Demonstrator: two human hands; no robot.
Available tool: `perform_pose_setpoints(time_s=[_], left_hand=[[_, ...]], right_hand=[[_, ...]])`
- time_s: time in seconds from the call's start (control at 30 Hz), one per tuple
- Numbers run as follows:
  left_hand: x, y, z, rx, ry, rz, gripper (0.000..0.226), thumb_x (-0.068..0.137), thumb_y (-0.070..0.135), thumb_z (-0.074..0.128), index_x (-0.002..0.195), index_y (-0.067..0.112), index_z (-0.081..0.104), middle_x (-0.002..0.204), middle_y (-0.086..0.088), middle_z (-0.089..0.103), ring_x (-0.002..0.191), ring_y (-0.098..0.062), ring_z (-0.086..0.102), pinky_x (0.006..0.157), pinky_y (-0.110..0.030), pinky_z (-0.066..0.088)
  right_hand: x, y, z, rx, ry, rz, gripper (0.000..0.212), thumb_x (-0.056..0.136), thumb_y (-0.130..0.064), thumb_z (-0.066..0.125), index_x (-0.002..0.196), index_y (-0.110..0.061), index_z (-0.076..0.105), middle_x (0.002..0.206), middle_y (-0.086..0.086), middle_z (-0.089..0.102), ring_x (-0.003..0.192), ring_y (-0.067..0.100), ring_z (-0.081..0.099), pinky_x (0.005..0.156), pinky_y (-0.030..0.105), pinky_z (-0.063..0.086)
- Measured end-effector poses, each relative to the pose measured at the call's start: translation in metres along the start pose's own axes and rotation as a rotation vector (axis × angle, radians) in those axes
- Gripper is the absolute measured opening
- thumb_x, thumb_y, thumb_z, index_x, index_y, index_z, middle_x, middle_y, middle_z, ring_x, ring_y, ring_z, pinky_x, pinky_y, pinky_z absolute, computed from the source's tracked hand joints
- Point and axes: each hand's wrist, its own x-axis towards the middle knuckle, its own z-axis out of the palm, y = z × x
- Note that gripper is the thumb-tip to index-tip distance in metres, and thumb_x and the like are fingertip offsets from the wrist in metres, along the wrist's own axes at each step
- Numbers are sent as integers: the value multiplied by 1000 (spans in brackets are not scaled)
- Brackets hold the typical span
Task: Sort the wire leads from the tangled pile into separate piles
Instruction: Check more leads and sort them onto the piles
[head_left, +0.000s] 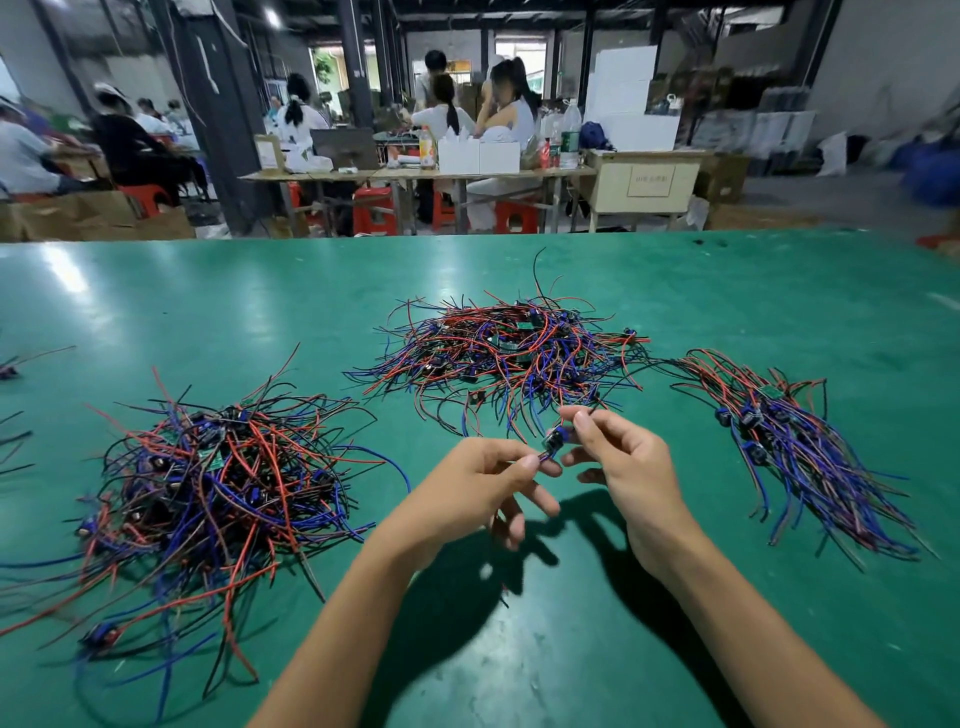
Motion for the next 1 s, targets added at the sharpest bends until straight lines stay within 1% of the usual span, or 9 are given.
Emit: perform_pose_setpoints(time_s=[0.17, 0.3, 0.43, 0.53, 0.63, 0.7, 0.77, 0.87, 1.0], left_hand=[[-2, 10, -18, -323, 181, 101, 25, 105, 17, 45, 115, 8, 67, 91, -3, 73, 57, -9, 58, 59, -23, 54], [-7, 14, -56, -1055, 320, 290, 27, 102, 17, 45, 110, 14, 70, 92, 2, 73, 73, -4, 66, 76, -20, 57], [-22, 8, -84, -1589, 390, 514, 39, 98, 1, 38, 117, 18, 68, 110, -6, 71, 109, -16, 67, 105, -38, 44], [-25, -2, -98, -1975, 545, 479, 44, 102, -6, 30, 123, 8, 66, 111, -26, 66, 125, -23, 59, 95, -37, 53], [-30, -9, -102, -2229, 336, 469, 41, 95, -10, 38, 127, 0, 62, 88, -38, 65, 111, -13, 65, 84, -23, 56], [-28, -7, -98, -2228, 216, 465, 29, 91, -11, 45, 115, -10, 62, 81, -33, 66, 85, -13, 68, 65, -27, 60], [-25, -1, -92, -2025, 296, 436, 14, 96, 4, 55, 99, 1, 68, 84, -18, 70, 64, -15, 65, 57, -22, 59], [-18, 9, -79, -1608, 409, 391, 17, 84, 34, 67, 100, 27, 68, 89, 10, 70, 58, -4, 55, 51, -13, 49], [-8, 13, -52, -1246, 366, 250, 30, 78, 56, 63, 98, 34, 70, 84, 16, 65, 56, -1, 46, 50, -13, 43]], right_hand=[[3, -2, 2, 30, -39, 69, 24, 104, -31, 51, 107, -23, 73, 92, 1, 79, 65, 7, 63, 64, 25, 44], [3, 2, 3, 28, -59, 114, 21, 104, -23, 51, 106, -20, 72, 88, 5, 79, 60, 9, 61, 53, 16, 45], [3, 10, 6, -21, -83, 141, 19, 102, -15, 54, 104, -19, 72, 85, 6, 78, 56, 10, 62, 48, 15, 45], [4, 18, 7, -95, -90, 136, 19, 100, -10, 55, 104, -18, 72, 82, 5, 78, 52, 6, 61, 49, 12, 43], [4, 24, 8, -184, -101, 99, 19, 99, -9, 57, 103, -18, 72, 79, 2, 78, 54, 4, 64, 54, 10, 44], [3, 29, 9, -346, -89, 30, 16, 98, -14, 60, 101, -24, 71, 75, -6, 77, 60, 2, 66, 61, 15, 47], [3, 35, 13, -591, -41, -66, 11, 93, -24, 66, 101, -32, 69, 72, -14, 73, 68, 2, 65, 68, 25, 48], [6, 36, 27, -896, 1, -153, 24, 89, -46, 65, 113, -41, 63, 69, -16, 66, 73, 8, 62, 65, 28, 43], [21, 35, 47, -1111, -5, -195, 35, 91, -62, 55, 119, -42, 63, 89, -4, 74, 97, 26, 68, 74, 32, 46]])
